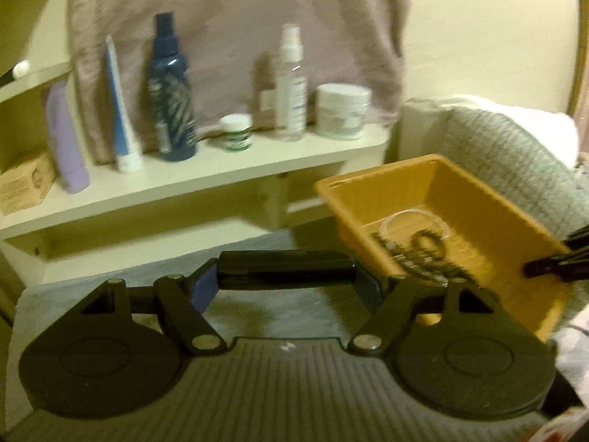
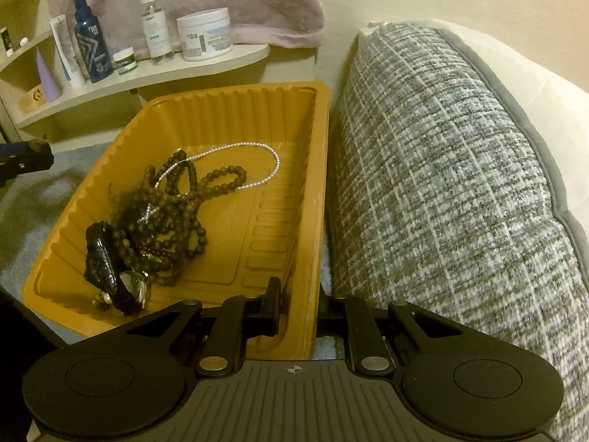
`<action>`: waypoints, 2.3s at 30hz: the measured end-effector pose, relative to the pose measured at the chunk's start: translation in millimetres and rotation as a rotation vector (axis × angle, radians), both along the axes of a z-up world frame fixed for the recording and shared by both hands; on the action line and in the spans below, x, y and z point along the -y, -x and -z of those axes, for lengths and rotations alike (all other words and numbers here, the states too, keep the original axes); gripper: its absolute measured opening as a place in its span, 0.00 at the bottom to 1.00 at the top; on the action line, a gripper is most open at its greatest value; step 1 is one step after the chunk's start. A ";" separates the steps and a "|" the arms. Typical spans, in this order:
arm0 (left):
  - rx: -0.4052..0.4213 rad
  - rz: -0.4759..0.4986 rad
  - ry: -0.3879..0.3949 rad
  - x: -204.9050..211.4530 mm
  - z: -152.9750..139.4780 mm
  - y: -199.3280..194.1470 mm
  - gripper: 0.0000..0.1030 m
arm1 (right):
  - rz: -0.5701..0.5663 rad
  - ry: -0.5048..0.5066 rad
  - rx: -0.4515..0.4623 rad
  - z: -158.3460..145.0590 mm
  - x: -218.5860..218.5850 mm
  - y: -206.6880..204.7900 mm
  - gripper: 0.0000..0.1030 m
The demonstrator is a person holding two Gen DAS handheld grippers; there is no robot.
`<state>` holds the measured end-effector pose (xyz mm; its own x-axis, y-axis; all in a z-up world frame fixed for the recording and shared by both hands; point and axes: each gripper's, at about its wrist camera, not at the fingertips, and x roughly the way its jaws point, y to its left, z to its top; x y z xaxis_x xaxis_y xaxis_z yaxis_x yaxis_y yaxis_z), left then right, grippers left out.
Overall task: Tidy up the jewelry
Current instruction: 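Carry the black bar clip into the orange tray and open the left gripper, then lower the orange tray onto the grey towel with the right gripper while the left gripper withdraws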
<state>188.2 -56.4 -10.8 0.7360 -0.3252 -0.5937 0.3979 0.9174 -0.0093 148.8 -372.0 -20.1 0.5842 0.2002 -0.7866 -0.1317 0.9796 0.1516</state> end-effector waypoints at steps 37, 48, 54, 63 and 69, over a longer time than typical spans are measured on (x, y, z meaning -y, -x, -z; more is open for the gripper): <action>-0.019 0.290 -0.033 118.7 -1.5 18.4 0.82 | 0.174 -0.101 0.176 -36.7 21.4 74.0 0.57; -0.082 -0.054 0.030 36.6 -5.1 56.8 0.90 | 0.211 -0.181 0.138 -53.9 -7.8 82.6 0.58; -0.136 -0.153 0.055 8.5 -5.5 78.5 0.97 | 0.151 -0.166 0.134 -60.3 -36.7 80.7 0.84; -0.161 -0.225 0.069 -7.8 -17.2 110.4 0.99 | 0.100 -0.148 0.107 -68.4 -73.1 90.8 0.86; -0.191 -0.261 0.055 -14.9 -26.9 128.8 0.99 | 0.083 -0.126 0.098 -77.0 -89.0 102.4 0.86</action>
